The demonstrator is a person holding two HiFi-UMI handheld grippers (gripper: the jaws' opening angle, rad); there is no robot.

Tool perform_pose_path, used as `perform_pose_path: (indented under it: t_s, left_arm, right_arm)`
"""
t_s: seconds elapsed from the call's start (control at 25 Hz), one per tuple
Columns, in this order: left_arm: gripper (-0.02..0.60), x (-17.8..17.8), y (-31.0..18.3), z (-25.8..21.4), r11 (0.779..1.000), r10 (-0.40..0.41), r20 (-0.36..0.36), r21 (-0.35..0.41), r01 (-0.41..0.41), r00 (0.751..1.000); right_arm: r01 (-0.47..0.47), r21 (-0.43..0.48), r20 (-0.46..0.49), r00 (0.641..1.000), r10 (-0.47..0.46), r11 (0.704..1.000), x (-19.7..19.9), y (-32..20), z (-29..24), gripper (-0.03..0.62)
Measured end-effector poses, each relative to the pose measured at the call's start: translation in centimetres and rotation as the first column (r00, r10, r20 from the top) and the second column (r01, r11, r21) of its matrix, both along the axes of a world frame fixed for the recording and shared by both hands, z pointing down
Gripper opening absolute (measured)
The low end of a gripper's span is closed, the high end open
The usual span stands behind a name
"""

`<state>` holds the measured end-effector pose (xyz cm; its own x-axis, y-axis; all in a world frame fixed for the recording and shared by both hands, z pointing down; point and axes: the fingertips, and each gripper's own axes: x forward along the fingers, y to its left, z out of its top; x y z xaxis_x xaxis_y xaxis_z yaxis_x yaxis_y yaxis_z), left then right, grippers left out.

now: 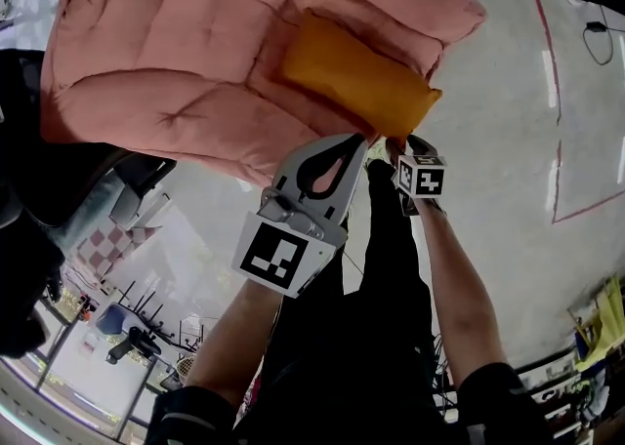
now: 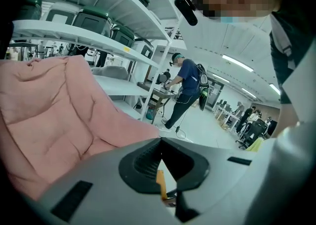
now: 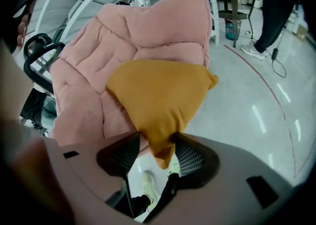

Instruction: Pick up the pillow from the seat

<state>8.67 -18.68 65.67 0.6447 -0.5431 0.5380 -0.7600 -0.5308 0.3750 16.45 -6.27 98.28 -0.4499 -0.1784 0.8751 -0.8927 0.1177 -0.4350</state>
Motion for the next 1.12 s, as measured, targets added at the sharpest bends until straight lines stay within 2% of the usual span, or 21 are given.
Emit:
perform_pose_path:
  t_s: [0.08,0.16,0.28,0.4,0.6,0.8,0.96,1.12]
  left_arm:
    - [0.005,-0.5,0.4,0.2,1.0,-0.005,0.006,-0.003,0.005,1.0]
    - [0.005,-0.9,0.8,0.1,1.0,-0.01,0.01,-0.004,0.01,1.0]
    - [0.005,-1.6,0.9,0.0,1.0,-0.02,0.017,-0.001,0.02,1.0]
    - [0.005,-2.2,0.9,-0.2,1.0,-0.028,0.017,0.012,0.028,0.999]
    - [0.005,-3.0,1.4,-2.0,0.999,-0.032,0.014,0.04,0.031,0.999]
    - [0.005,-4.4,1.6,-4.1,0.996,-0.052,0.016,0.079,0.05,0.999]
    - [0.005,-5.9,2.3,-6.0,0.992,-0.075,0.015,0.104,0.073,0.997]
    - [0.005,-7.7,3.1,-8.3,0.988,-0.096,0.015,0.127,0.093,0.995]
  right_arm:
    - [0.026,-0.021,-0.023,0.999,-0.026,0.999,-0.1,0.5,0.9,0.215]
    - [0.06,-0.042,-0.05,0.997,-0.062,0.997,0.0,1.1,1.6,0.184]
    - [0.078,-0.044,-0.064,0.995,-0.08,0.996,0.1,0.9,1.6,0.102]
    - [0.084,-0.014,-0.062,0.995,-0.084,0.996,-0.2,-0.3,0.6,0.055]
    - [0.105,0.02,-0.041,0.994,-0.104,0.994,-0.4,-1.3,-2.1,0.034]
    - [0.176,0.077,-0.011,0.984,-0.176,0.981,-1.0,-2.6,-5.8,0.023]
    - [0.241,0.122,0.045,0.968,-0.248,0.963,-2.5,-3.2,-10.2,0.021]
    - [0.258,0.158,0.196,0.938,-0.286,0.953,-5.1,-3.7,-15.6,0.021]
